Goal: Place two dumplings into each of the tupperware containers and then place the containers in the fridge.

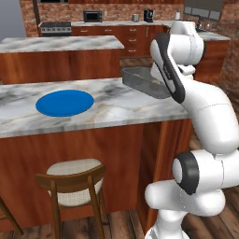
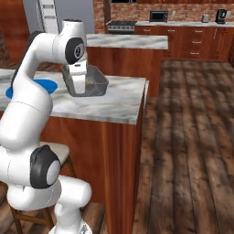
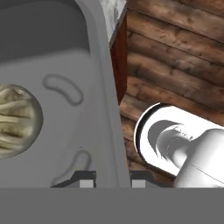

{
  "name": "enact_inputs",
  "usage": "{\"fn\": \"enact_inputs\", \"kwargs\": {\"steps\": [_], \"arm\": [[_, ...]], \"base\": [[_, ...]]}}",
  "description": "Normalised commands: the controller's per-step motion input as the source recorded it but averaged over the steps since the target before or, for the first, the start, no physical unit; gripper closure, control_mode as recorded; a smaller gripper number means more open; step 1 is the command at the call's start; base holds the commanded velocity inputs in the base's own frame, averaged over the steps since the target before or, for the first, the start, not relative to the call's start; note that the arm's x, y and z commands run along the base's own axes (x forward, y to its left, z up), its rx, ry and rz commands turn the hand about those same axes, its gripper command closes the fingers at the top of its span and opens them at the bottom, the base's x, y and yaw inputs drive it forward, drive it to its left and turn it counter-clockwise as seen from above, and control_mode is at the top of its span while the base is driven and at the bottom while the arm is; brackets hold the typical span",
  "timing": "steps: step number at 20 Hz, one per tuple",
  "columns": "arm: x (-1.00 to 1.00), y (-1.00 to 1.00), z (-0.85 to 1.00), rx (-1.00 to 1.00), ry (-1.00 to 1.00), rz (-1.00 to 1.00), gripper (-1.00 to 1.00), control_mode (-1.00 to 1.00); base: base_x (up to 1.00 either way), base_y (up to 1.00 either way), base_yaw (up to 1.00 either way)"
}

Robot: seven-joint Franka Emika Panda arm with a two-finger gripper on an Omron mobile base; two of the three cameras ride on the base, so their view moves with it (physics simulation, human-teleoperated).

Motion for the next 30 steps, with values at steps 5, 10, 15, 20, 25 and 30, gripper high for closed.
{"fn": "enact_inputs", "kwargs": {"steps": [5, 10, 15, 20, 25, 30], "arm": [[-0.12, 0.03, 0.16, 0.03, 0.0, -0.2, 1.0, -1.0], [-0.05, 0.0, 0.11, 0.07, 0.01, -0.1, 1.0, -1.0], [-0.08, 0.44, -0.01, -0.01, 0.0, -0.03, 1.0, -1.0], [-0.48, 0.33, -0.15, -0.07, 0.0, -0.03, 1.0, -1.0], [-0.88, -0.05, -0.05, 0.0, 0.0, -0.07, 1.0, -1.0], [-0.36, -0.05, 0.03, 0.0, 0.0, -0.05, 1.0, -1.0]], "base": [[0.0, 0.0, 0.0], [0.0, 0.0, 0.0], [0.0, 0.0, 0.0], [0.0, 0.0, 0.0], [0.0, 0.0, 0.0], [0.0, 0.0, 0.0]]}}
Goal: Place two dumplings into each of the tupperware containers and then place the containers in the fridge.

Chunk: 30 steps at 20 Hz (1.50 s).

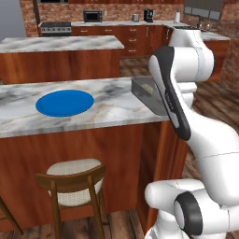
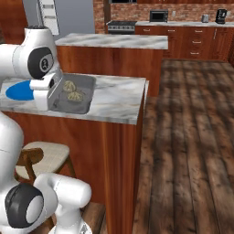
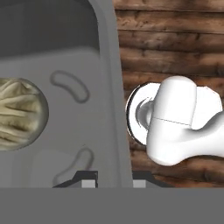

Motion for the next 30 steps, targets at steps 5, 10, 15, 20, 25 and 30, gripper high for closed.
{"fn": "enact_inputs", "kwargs": {"steps": [5, 10, 15, 20, 25, 30], "arm": [[-0.24, -0.17, 0.02, 0.02, 0.01, 0.0, 1.0, -1.0], [-0.22, -0.01, 0.0, 0.0, 0.02, 0.0, 1.0, -1.0], [-0.12, 0.0, 0.0, 0.0, 0.0, 0.0, 1.0, 1.0], [0.0, 0.0, 0.0, 0.0, 0.0, 0.0, 1.0, 1.0], [0.0, 0.0, 0.0, 0.0, 0.0, 0.0, 1.0, 1.0], [0.0, 0.0, 0.0, 0.0, 0.0, 0.0, 1.0, 1.0]], "base": [[0.0, 0.0, 0.0], [0.0, 0.0, 0.0], [-0.3, -0.16, -0.01], [-0.65, -1.0, -0.05], [-0.43, -1.0, -0.01], [-0.11, -1.0, 0.0]]}}
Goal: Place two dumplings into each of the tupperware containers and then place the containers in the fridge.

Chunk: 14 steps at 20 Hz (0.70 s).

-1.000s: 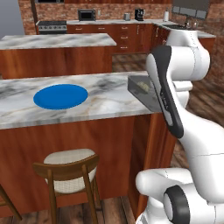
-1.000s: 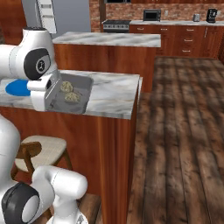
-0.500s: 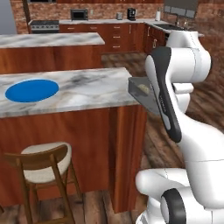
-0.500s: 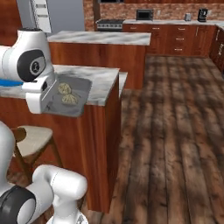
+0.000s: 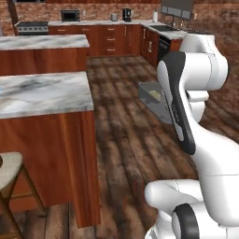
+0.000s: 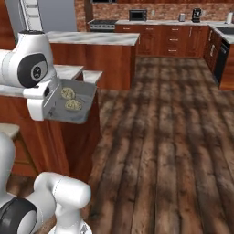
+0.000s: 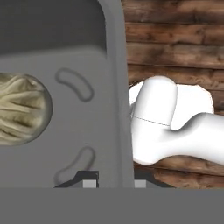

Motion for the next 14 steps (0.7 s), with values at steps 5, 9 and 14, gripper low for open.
{"fn": "enact_inputs", "kwargs": {"steps": [5, 9, 14], "arm": [[0.0, 0.0, 0.0, 0.0, 0.0, 0.0, 1.0, 1.0], [0.0, 0.0, 0.0, 0.0, 0.0, 0.0, 1.0, 1.0], [0.0, 0.0, 0.0, 0.0, 0.0, 0.0, 1.0, 1.0]], "base": [[0.66, -1.0, 0.0], [1.0, -0.8, 0.04], [1.0, -0.44, 0.14]]}}
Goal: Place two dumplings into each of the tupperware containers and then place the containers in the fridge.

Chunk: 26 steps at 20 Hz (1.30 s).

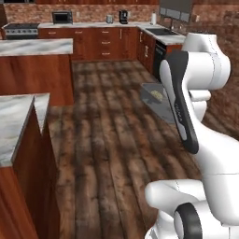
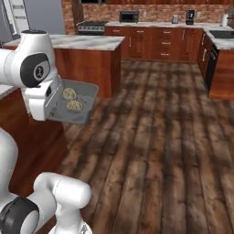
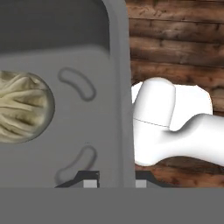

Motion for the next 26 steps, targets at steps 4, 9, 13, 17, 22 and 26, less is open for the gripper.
{"fn": "enact_inputs", "kwargs": {"steps": [4, 9, 13, 17, 22, 26], "arm": [[0.0, 0.0, 0.0, 0.0, 0.0, 0.0, 1.0, 1.0], [0.0, 0.0, 0.0, 0.0, 0.0, 0.0, 1.0, 1.0], [0.0, 0.0, 0.0, 0.0, 0.0, 0.0, 1.0, 1.0], [0.0, 0.0, 0.0, 0.0, 0.0, 0.0, 1.0, 1.0], [0.0, 0.0, 0.0, 0.0, 0.0, 0.0, 1.0, 1.0], [0.0, 0.0, 0.0, 0.0, 0.0, 0.0, 1.0, 1.0]], "base": [[1.0, -0.39, 0.17], [1.0, -0.48, 0.14], [1.0, -0.71, 0.13], [1.0, -0.86, 0.1], [1.0, -0.91, 0.08], [1.0, -0.94, 0.09]]}}
